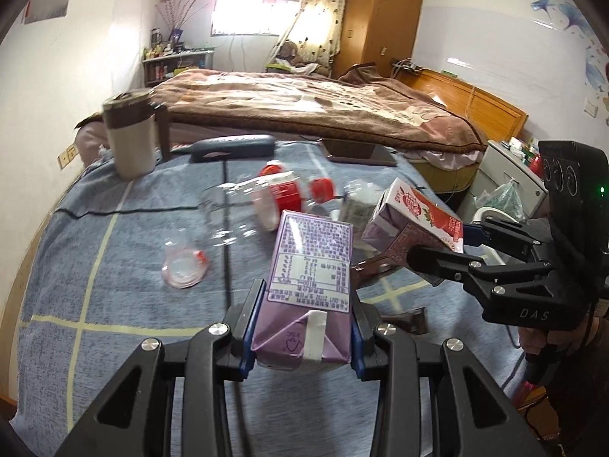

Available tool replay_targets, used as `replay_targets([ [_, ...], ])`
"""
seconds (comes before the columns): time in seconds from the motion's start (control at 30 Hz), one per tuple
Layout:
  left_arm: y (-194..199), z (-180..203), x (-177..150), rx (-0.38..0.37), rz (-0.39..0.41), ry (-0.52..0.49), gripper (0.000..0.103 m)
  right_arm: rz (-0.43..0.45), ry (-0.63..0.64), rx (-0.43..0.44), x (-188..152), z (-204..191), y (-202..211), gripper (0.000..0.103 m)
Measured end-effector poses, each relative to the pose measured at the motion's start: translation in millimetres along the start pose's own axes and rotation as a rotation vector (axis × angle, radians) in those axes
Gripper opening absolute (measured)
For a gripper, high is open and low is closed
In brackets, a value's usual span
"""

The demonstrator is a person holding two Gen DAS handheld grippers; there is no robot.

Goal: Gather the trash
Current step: 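Grasp the strawberry milk carton with the right gripper and lift it, then carry the juice box and milk carton over the wastebasket and open both grippers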

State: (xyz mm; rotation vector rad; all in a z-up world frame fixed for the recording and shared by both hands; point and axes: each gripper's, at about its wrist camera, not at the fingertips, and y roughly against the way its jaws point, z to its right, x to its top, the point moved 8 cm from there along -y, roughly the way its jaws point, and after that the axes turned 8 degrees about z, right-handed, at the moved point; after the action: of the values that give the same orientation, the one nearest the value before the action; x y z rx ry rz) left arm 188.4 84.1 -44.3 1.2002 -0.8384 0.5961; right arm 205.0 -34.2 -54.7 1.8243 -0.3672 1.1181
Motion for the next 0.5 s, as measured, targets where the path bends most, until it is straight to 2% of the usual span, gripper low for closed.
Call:
replay_targets([
  [0.5, -20.5, 101.2, 17.5, -0.125, 0.013, -0.089, 0.039, 0.07, -0.098, -0.162, -14.3, 82.3, 74.5, 0.057],
])
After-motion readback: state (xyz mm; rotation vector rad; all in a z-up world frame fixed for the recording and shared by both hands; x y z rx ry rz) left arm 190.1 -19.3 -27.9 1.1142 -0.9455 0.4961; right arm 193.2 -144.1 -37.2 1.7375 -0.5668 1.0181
